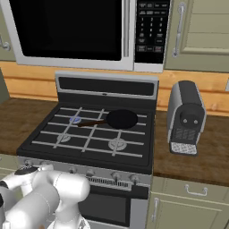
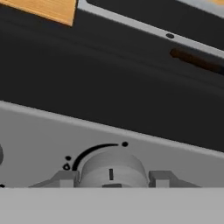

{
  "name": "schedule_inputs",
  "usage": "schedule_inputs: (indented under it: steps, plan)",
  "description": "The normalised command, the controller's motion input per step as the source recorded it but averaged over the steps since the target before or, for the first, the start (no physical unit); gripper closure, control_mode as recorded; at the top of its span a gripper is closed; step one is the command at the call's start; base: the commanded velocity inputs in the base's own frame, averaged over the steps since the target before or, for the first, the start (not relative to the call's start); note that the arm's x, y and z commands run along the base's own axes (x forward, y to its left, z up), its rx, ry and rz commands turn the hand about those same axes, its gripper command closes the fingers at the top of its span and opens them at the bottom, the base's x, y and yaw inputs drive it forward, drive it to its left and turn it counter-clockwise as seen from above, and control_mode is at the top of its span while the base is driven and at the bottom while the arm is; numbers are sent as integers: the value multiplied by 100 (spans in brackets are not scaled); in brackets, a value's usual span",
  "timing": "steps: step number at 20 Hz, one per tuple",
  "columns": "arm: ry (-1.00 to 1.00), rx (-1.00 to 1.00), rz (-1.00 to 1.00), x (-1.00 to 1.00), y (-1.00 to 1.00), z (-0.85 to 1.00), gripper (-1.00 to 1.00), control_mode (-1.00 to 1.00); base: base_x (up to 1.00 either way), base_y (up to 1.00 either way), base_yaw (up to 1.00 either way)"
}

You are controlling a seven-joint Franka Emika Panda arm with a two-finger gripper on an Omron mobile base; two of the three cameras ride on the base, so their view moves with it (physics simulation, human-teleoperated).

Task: Turn off the rear left burner of the stove.

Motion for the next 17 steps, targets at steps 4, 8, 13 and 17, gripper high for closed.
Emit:
schedule_inputs:
  steps: [4, 8, 13, 17]
  plan:
    - [0, 60, -24, 0, -16, 0, 100, -100, 0, 0, 0]
    - [0, 51, -24, 2, -4, 3, 100, -100, 0, 0, 0]
    - [-3, 40, -31, 0, -2, 6, 100, -100, 0, 0, 0]
    - [-1, 8, -8, 0, -5, 4, 100, -100, 0, 0, 0]
